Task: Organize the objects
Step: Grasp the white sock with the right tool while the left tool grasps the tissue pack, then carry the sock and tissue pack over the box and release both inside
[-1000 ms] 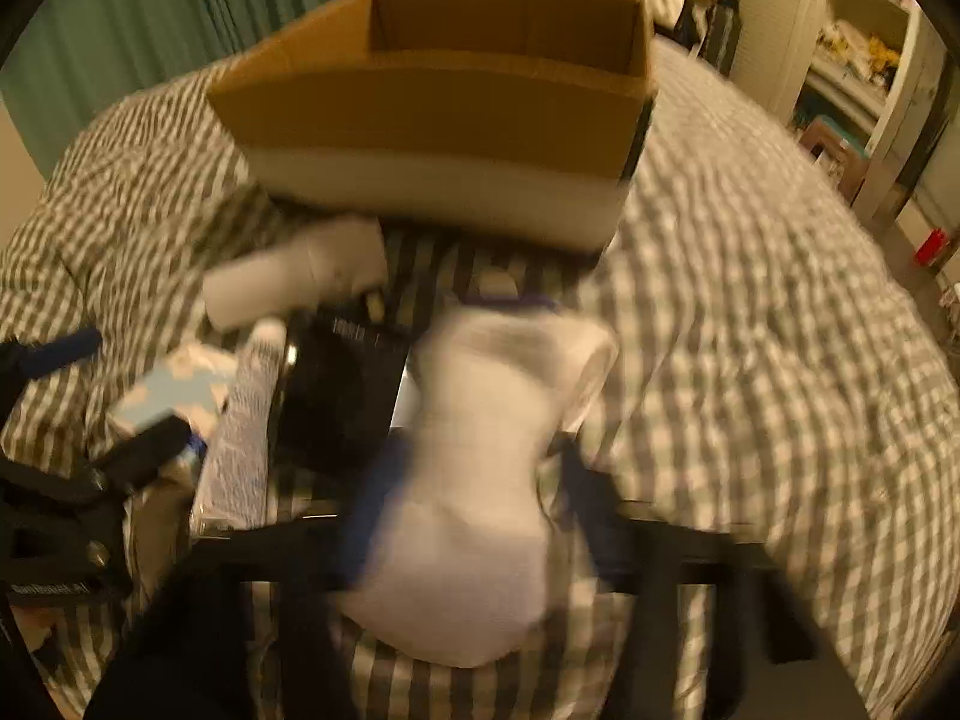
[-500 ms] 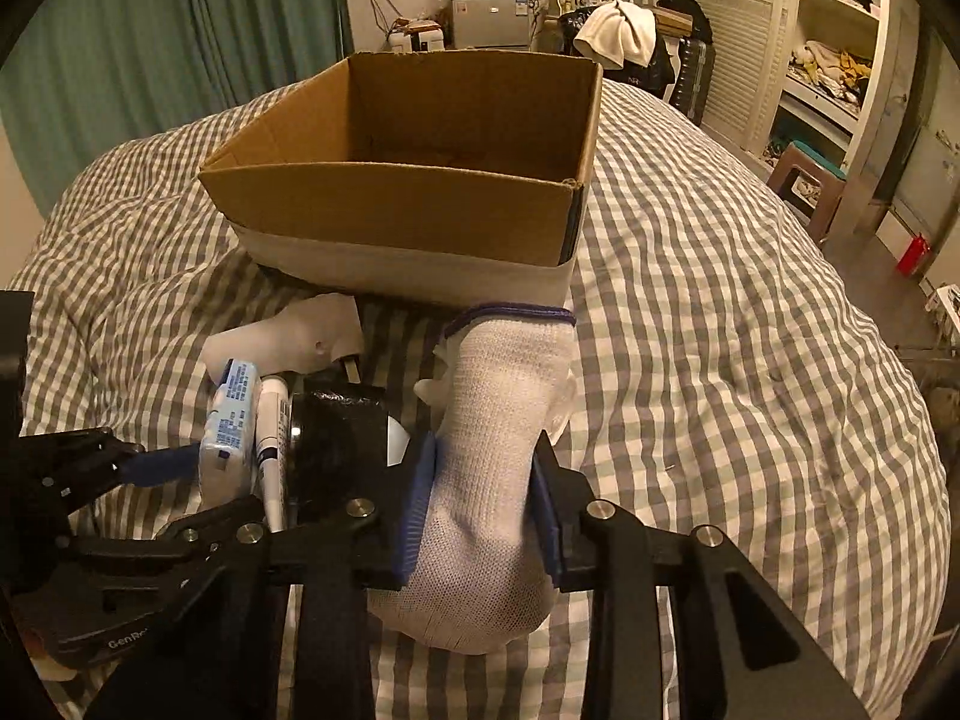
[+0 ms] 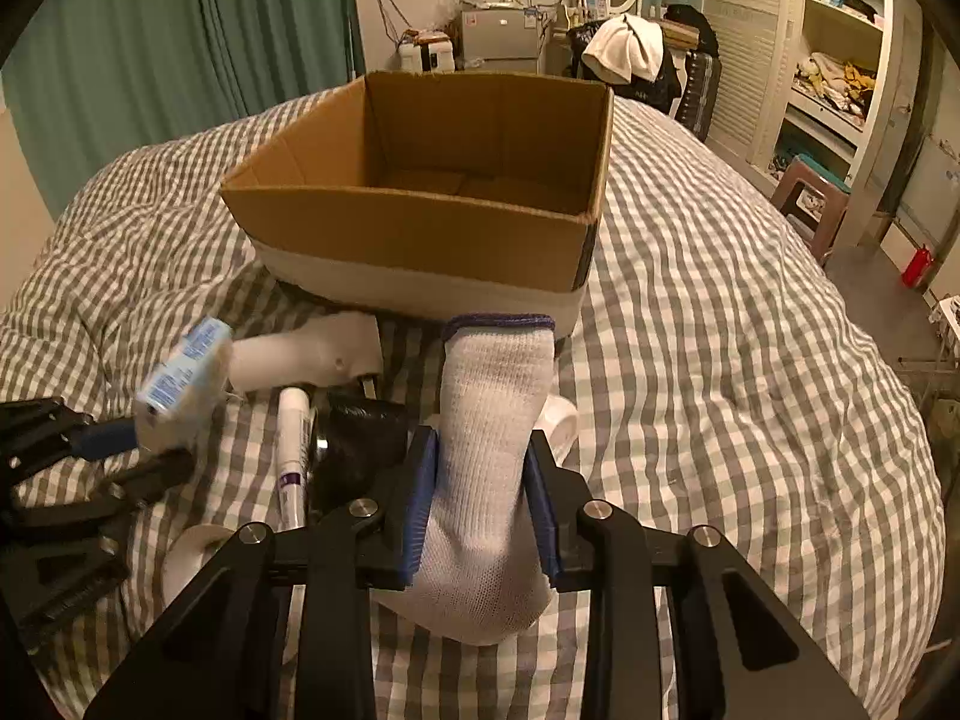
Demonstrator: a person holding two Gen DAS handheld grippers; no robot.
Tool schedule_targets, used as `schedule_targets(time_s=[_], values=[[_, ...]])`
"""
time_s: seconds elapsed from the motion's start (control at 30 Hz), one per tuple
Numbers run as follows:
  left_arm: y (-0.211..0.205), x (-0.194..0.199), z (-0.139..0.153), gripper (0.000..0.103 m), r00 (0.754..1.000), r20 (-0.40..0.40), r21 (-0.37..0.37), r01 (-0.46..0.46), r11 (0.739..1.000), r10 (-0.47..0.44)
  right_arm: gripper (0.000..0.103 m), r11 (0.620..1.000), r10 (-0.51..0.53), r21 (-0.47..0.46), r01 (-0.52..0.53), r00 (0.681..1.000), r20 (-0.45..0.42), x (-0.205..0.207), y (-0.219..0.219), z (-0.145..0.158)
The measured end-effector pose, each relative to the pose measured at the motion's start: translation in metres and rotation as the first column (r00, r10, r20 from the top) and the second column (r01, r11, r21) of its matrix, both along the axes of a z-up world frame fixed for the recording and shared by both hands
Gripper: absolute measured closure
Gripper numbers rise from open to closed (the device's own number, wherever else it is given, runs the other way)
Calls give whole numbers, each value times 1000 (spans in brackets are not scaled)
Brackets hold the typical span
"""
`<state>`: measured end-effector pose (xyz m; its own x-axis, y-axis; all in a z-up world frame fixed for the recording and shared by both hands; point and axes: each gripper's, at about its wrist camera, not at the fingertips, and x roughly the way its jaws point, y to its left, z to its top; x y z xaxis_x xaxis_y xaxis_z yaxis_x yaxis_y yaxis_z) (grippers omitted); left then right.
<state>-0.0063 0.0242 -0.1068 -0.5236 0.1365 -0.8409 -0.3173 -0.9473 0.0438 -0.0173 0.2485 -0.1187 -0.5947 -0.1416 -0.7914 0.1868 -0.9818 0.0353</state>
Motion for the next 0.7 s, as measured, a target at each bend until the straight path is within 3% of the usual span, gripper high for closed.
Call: schedule_targets(time_s=[0.37, 0.6, 0.7], values=[[-11, -10, 53, 76, 995, -94, 95, -36, 995, 45, 82, 998, -10, -66, -1, 986, -167, 13, 7, 58], [-12, -38, 89, 76, 987, -149, 142, -43, 989, 64, 82, 999, -8, -44, -7, 947, -321, 17, 1, 115], [-3, -53, 107, 76, 979, -195, 122, -33, 992, 56, 82, 999, -12, -37, -3, 924, -383, 9, -2, 137]])
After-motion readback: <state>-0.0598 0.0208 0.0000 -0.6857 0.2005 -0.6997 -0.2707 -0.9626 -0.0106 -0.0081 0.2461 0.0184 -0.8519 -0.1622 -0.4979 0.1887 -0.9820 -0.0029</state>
